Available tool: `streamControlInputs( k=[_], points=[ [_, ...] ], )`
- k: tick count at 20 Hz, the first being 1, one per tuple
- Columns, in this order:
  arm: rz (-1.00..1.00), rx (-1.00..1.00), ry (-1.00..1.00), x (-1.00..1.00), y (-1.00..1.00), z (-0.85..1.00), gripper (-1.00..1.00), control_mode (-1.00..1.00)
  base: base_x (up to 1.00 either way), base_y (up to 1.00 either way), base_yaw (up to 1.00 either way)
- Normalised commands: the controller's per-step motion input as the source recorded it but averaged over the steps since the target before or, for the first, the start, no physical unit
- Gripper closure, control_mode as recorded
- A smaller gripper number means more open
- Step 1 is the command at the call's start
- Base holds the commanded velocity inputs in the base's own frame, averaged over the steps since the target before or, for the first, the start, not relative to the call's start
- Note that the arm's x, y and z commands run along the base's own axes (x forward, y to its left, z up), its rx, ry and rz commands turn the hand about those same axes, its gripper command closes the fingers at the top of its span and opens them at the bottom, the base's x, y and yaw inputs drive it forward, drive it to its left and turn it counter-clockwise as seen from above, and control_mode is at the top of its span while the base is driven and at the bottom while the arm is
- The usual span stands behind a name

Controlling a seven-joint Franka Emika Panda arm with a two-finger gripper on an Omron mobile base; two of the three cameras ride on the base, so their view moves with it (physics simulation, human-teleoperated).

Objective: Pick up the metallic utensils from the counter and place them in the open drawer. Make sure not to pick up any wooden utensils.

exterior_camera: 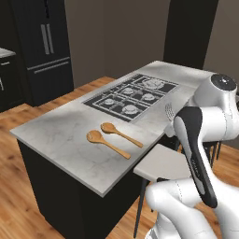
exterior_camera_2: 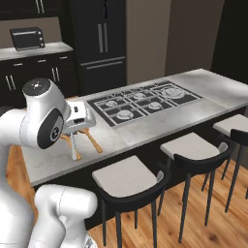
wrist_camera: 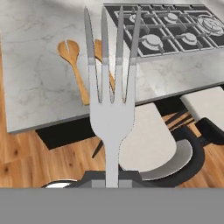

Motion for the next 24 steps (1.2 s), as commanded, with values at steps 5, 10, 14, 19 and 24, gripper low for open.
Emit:
streamControlInputs(
  k=[5,10,14,19,24],
  points=[
    [0.0,0.0,0.03,-0.27,-0.13,0.14,1.0,-1.0,0.0,0.0,0.0],
    [0.0,0.0,0.03,0.0,0.0,0.0,1.0,-1.0,0.0,0.0,0.0],
    [0.0,0.0,0.0,0.0,0.0,0.0,1.0,-1.0,0.0,0.0,0.0],
    [0.0,0.0,0.0,0.0,0.0,0.0,1.0,1.0,-0.13,0.0,0.0],
    [0.0,0.0,0.0,0.0,0.0,0.0,1.0,1.0,-0.6,0.0,-0.04]
  ],
)
